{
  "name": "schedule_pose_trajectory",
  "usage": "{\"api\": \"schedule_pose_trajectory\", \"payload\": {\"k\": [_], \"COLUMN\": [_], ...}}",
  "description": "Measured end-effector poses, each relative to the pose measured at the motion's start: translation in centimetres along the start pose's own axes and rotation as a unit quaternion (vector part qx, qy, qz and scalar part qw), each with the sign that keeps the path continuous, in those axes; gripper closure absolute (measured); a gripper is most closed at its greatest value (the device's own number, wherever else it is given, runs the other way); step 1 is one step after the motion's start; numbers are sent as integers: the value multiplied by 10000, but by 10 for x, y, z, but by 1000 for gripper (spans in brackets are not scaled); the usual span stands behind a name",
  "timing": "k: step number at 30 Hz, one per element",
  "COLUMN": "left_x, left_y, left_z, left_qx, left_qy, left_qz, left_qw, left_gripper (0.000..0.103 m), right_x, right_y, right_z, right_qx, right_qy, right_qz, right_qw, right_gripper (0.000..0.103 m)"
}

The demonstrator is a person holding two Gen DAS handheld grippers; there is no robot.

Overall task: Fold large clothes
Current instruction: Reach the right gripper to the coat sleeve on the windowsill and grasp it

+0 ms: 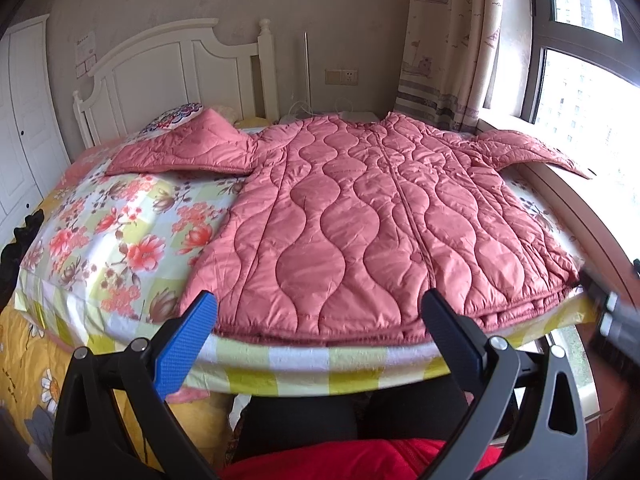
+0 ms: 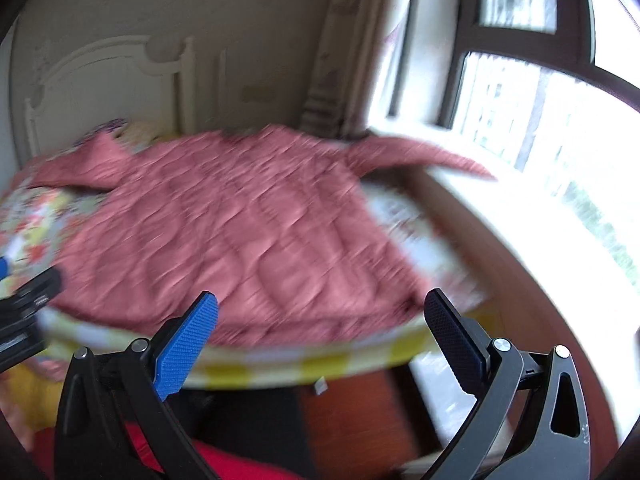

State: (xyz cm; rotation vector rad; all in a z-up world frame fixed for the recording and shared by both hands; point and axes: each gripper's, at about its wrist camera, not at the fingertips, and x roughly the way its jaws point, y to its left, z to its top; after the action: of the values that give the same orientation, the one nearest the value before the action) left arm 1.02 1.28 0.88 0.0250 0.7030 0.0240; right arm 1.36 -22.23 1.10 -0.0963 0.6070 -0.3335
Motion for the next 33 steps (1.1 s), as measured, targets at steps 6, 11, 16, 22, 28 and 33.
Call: {"api": "schedule_pose_trajectory", "payload": {"k": [6, 11, 16, 22, 28, 33], "left_x": [26, 55, 92, 141, 173, 188], "left_y": [-13, -25, -30, -28, -24, -20], "left_z": [37, 72, 99, 118, 123, 123], "left_qx": [57, 80, 84, 15, 25, -58], "left_qy": [-67, -167, -114, 103, 254, 356], "left_qz": [-68, -1, 58, 110, 294, 299], "left_qw": [9999, 9998, 9999, 9999, 9992, 9989], "left_gripper": [2, 2, 2, 2, 2, 2], "right_x": [74, 172, 244, 323, 369, 380], "right_y": [-81, -139, -157, -171, -172, -159], "right_z": [66, 106, 121, 135, 146, 150], "right_qx": [841, 1788, 2313, 3032, 3137, 2890], "right_qy": [57, 642, 945, 1217, 1377, 1350], "right_qz": [776, 1268, 1462, 1562, 1282, 1136], "right_qw": [9934, 9736, 9572, 9321, 9307, 9409], "right_gripper": [4, 4, 4, 4, 9, 11]}}
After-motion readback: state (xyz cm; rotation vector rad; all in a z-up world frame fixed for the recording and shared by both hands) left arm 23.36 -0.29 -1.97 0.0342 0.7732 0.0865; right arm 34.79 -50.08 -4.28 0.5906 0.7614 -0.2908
